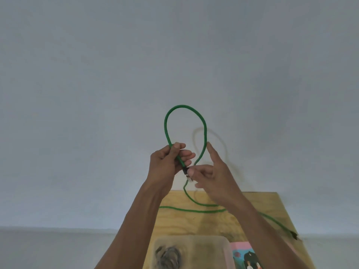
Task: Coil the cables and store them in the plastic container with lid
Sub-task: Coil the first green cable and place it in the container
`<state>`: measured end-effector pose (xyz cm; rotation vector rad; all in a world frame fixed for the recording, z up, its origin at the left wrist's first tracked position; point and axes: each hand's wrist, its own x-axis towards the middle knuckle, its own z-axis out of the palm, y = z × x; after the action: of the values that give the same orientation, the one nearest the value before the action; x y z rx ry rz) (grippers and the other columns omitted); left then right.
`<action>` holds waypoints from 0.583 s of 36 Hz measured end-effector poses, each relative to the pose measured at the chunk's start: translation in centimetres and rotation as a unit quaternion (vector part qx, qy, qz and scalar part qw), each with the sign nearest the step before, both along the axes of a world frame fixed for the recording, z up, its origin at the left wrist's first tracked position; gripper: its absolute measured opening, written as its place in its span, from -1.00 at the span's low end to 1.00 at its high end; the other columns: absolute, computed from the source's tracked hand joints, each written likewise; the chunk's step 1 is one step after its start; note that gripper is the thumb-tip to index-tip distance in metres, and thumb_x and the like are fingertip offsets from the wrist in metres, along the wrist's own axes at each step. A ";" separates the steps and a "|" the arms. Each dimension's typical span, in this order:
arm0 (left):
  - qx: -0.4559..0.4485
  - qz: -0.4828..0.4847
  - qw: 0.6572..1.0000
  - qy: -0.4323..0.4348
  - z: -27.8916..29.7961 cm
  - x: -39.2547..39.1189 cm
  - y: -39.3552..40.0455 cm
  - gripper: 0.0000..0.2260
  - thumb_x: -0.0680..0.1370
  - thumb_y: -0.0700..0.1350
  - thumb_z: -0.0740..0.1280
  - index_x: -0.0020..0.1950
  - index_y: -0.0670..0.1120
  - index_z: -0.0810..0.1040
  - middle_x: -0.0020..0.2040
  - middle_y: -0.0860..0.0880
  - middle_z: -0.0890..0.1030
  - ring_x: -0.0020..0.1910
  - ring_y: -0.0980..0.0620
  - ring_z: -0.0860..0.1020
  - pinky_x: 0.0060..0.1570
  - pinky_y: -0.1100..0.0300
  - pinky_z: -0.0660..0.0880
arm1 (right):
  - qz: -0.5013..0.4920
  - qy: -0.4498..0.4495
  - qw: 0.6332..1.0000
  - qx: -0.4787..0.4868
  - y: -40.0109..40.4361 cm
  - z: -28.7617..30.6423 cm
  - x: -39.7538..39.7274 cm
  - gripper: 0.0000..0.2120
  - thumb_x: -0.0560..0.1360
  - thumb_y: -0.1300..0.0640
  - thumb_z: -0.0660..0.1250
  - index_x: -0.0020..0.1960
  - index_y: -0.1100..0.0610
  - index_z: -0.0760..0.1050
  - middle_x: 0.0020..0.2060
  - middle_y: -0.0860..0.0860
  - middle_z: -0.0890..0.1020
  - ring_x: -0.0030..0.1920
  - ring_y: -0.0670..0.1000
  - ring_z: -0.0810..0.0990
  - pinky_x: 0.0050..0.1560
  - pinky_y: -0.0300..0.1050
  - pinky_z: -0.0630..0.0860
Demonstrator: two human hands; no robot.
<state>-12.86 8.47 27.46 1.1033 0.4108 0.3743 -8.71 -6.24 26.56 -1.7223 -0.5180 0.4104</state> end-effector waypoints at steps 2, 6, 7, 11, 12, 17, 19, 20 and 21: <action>-0.029 -0.001 1.000 -0.013 0.5 0.8 -1.4 -0.80 0.67 -0.16 0.27 0.09 -0.28 0.62 -0.12 -0.22 0.70 0.00 -0.18 0.73 0.02 0.04 0.66 | -0.027 0.001 0.999 0.036 -0.8 0.1 -0.1 -0.08 0.50 0.13 0.48 0.61 -0.11 -0.06 -0.13 -0.03 0.76 -0.08 -0.02 0.73 0.05 0.00 0.67; -0.059 -0.018 0.998 -0.024 1.9 1.9 -3.3 -0.80 0.68 -0.17 0.25 0.10 -0.27 0.61 -0.20 -0.14 0.66 -0.12 -0.10 0.71 -0.05 0.07 0.66 | -0.055 0.037 0.994 0.083 -2.5 0.5 0.7 -0.06 0.47 0.19 0.51 0.60 -0.12 -0.04 -0.16 0.04 0.76 -0.11 0.01 0.72 -0.11 -0.17 0.66; -0.063 -0.024 0.997 -0.025 2.2 2.0 -3.6 -0.79 0.68 -0.15 0.25 0.10 -0.25 0.62 -0.24 -0.11 0.62 -0.20 -0.06 0.68 -0.09 0.07 0.63 | -0.050 0.053 0.994 0.086 -3.0 0.6 1.0 -0.05 0.47 0.18 0.51 0.61 -0.11 -0.05 -0.15 0.04 0.76 -0.09 0.02 0.73 -0.11 -0.17 0.66; -0.053 -0.053 0.997 -0.029 3.5 2.3 -4.5 -0.69 0.69 0.02 0.22 0.03 -0.20 0.60 -0.38 -0.05 0.37 -0.43 0.01 0.40 -0.28 0.09 0.44 | -0.011 0.110 0.988 0.110 -4.4 0.9 2.4 -0.08 0.46 0.18 0.52 0.59 -0.09 0.00 -0.10 0.07 0.76 -0.09 0.03 0.73 -0.09 -0.14 0.60; -0.054 -0.058 0.996 -0.033 3.8 2.3 -4.8 -0.68 0.69 0.03 0.22 -0.01 -0.19 0.59 -0.39 -0.04 0.32 -0.45 0.02 0.35 -0.32 0.12 0.42 | 0.001 0.114 0.987 0.117 -4.7 1.0 2.7 -0.11 0.46 0.18 0.52 0.57 -0.10 0.04 -0.09 0.09 0.76 -0.10 0.03 0.73 -0.10 -0.15 0.59; -0.076 -0.023 0.996 -0.047 5.7 2.5 -6.0 -0.71 0.68 0.02 0.25 -0.08 -0.15 0.56 -0.42 0.02 0.20 -0.52 0.10 0.21 -0.48 0.24 0.28 | -0.035 -0.004 0.995 0.088 -5.4 2.4 3.9 -0.43 0.46 0.05 0.52 0.39 -0.10 0.38 -0.05 -0.04 0.73 -0.07 -0.02 0.72 -0.09 -0.09 0.67; -0.060 -0.022 0.997 -0.046 6.7 2.5 -6.5 -0.71 0.68 0.03 0.25 -0.07 -0.16 0.57 -0.43 0.03 0.20 -0.53 0.11 0.18 -0.50 0.25 0.22 | -0.064 -0.110 0.989 0.082 -5.4 3.2 5.0 -0.57 0.50 0.05 0.47 0.32 -0.17 0.45 0.04 -0.13 0.65 -0.02 -0.09 0.68 -0.04 -0.10 0.66; -0.049 -0.031 0.997 -0.043 7.2 2.5 -6.7 -0.70 0.68 0.03 0.24 -0.06 -0.16 0.59 -0.43 0.03 0.20 -0.53 0.11 0.17 -0.50 0.26 0.19 | -0.061 -0.163 0.981 0.080 -5.3 3.8 5.7 -0.58 0.53 0.08 0.44 0.33 -0.19 0.45 0.11 -0.17 0.60 0.03 -0.11 0.64 -0.06 -0.16 0.63; -0.039 -0.046 0.997 -0.039 7.7 2.4 -7.0 -0.70 0.68 0.02 0.23 -0.05 -0.17 0.60 -0.43 0.03 0.20 -0.52 0.11 0.16 -0.49 0.25 0.18 | -0.047 -0.212 0.974 0.071 -5.1 4.6 6.4 -0.55 0.56 0.12 0.40 0.37 -0.21 0.43 0.19 -0.19 0.55 0.09 -0.14 0.60 -0.09 -0.22 0.61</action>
<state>-10.43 1.44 35.12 1.0246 0.3018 0.3160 -2.34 -11.37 31.15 -1.6900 -0.7502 -0.0673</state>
